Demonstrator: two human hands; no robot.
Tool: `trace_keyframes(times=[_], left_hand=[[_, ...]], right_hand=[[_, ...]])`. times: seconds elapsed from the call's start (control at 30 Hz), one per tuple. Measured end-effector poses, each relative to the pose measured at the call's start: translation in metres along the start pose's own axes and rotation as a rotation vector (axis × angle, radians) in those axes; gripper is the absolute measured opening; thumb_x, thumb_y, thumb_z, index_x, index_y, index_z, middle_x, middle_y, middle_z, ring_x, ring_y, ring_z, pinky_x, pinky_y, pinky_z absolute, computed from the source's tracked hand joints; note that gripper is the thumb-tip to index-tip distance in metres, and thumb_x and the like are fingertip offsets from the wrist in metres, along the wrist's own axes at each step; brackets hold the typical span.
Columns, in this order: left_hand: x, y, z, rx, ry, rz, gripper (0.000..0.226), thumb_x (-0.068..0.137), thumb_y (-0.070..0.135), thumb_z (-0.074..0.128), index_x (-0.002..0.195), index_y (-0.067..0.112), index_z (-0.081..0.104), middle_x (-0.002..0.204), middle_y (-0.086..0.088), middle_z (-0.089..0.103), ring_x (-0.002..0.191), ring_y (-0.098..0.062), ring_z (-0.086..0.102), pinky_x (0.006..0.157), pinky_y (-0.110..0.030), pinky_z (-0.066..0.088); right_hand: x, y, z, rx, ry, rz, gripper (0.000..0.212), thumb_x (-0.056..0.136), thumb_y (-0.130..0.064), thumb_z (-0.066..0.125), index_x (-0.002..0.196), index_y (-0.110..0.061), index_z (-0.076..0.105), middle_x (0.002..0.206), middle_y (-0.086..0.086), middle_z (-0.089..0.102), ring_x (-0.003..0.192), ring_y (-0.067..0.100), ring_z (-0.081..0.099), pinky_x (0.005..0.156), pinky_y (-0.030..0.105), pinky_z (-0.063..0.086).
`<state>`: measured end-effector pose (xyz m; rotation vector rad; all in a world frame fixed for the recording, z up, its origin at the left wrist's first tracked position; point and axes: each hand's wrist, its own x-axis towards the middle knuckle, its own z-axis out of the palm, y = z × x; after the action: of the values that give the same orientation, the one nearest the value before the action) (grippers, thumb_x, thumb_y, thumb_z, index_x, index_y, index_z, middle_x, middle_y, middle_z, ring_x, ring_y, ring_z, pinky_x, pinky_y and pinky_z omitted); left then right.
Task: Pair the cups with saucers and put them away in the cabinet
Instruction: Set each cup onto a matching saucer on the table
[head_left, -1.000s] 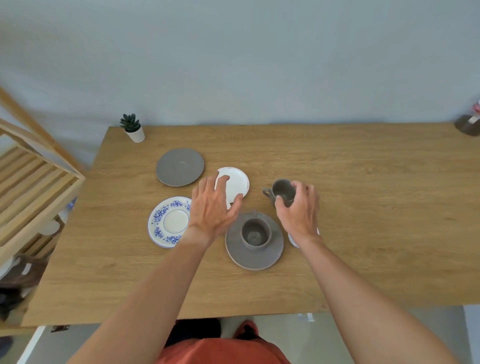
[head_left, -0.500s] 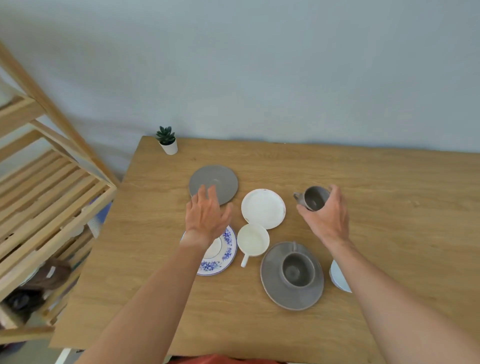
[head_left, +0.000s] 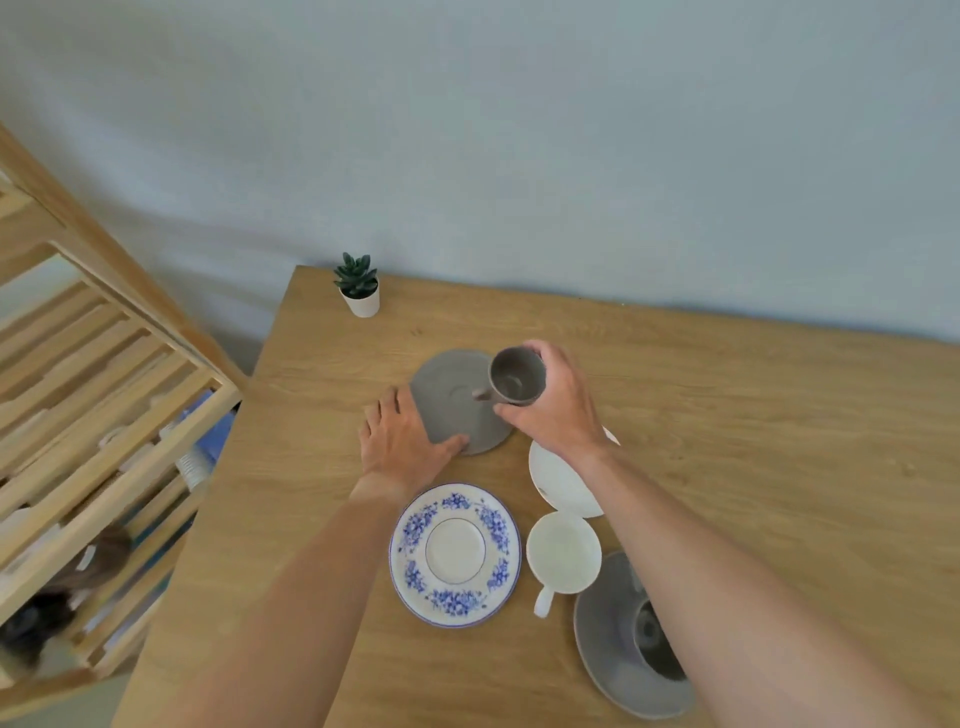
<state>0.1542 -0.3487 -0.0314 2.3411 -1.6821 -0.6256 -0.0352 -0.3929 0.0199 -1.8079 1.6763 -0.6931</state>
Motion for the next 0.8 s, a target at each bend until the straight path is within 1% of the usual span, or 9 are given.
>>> trace_keyframes(times=[0.13,0.27,0.37,0.47,0.53,0.6,0.73,0.8], left_hand=[[0.009,-0.011,0.003,-0.031,-0.003,0.073,0.108,0.068,0.071,0.069,0.149,0.016,0.024,0.153,-0.006,0.027,0.138,-0.032,0.026,0.112,-0.048,0.028],[0.011,-0.016,0.006,-0.058,0.000,0.113,0.108,0.072,0.065,0.069,0.154,0.017,0.017,0.158,-0.009,0.020,0.144,-0.032,0.018,0.117,-0.048,0.020],[0.011,-0.019,0.007,-0.068,0.014,0.127,0.107,0.073,0.061,0.071,0.154,0.017,0.017,0.158,-0.010,0.019,0.145,-0.032,0.017,0.117,-0.048,0.018],[0.010,-0.022,0.007,-0.069,0.034,0.140,0.108,0.071,0.060,0.072,0.154,0.016,0.018,0.157,-0.010,0.021,0.145,-0.032,0.018,0.117,-0.049,0.020],[0.010,-0.024,0.007,-0.074,0.038,0.146,0.109,0.071,0.060,0.072,0.154,0.016,0.018,0.157,-0.010,0.021,0.145,-0.032,0.018,0.117,-0.049,0.020],[0.009,-0.024,0.005,-0.078,0.027,0.145,0.108,0.071,0.061,0.071,0.154,0.016,0.018,0.157,-0.011,0.021,0.145,-0.033,0.018,0.118,-0.049,0.021],[0.002,-0.026,0.001,-0.048,0.009,0.123,0.103,0.075,0.067,0.066,0.152,0.015,0.021,0.156,-0.015,0.020,0.143,-0.035,0.018,0.117,-0.049,0.020],[-0.006,-0.027,0.000,-0.028,0.010,0.098,0.096,0.079,0.067,0.061,0.151,0.013,0.024,0.156,-0.016,0.020,0.143,-0.036,0.019,0.117,-0.049,0.021]], right_hand=[[0.013,-0.008,0.020,-0.036,-0.082,-0.066,0.076,0.061,-0.025,0.090,0.128,-0.022,0.055,0.121,-0.003,0.054,0.113,0.013,0.052,0.092,0.023,0.039],[0.012,-0.011,0.032,-0.078,-0.105,-0.124,0.077,0.061,-0.025,0.090,0.130,-0.019,0.056,0.121,0.001,0.055,0.114,0.017,0.054,0.094,0.026,0.041],[0.013,-0.015,0.036,-0.103,-0.116,-0.140,0.079,0.062,-0.027,0.091,0.132,-0.019,0.054,0.122,0.001,0.055,0.115,0.017,0.053,0.093,0.024,0.039],[0.012,-0.020,0.038,-0.138,-0.163,-0.163,0.080,0.065,-0.029,0.089,0.135,-0.021,0.051,0.125,0.000,0.053,0.117,0.017,0.052,0.096,0.029,0.043],[0.010,-0.023,0.039,-0.155,-0.192,-0.175,0.081,0.066,-0.030,0.089,0.136,-0.021,0.050,0.127,-0.001,0.052,0.118,0.016,0.051,0.097,0.028,0.042],[0.009,-0.024,0.041,-0.141,-0.196,-0.159,0.083,0.065,-0.031,0.089,0.137,-0.021,0.049,0.130,-0.001,0.052,0.121,0.016,0.050,0.100,0.028,0.041],[0.002,-0.019,0.038,-0.118,-0.227,-0.087,0.093,0.063,-0.031,0.090,0.143,-0.023,0.042,0.140,-0.002,0.050,0.131,0.018,0.045,0.109,0.035,0.039],[-0.004,-0.014,0.030,-0.123,-0.227,-0.064,0.091,0.067,-0.026,0.086,0.145,-0.025,0.039,0.142,-0.002,0.048,0.132,0.019,0.044,0.110,0.038,0.039]])
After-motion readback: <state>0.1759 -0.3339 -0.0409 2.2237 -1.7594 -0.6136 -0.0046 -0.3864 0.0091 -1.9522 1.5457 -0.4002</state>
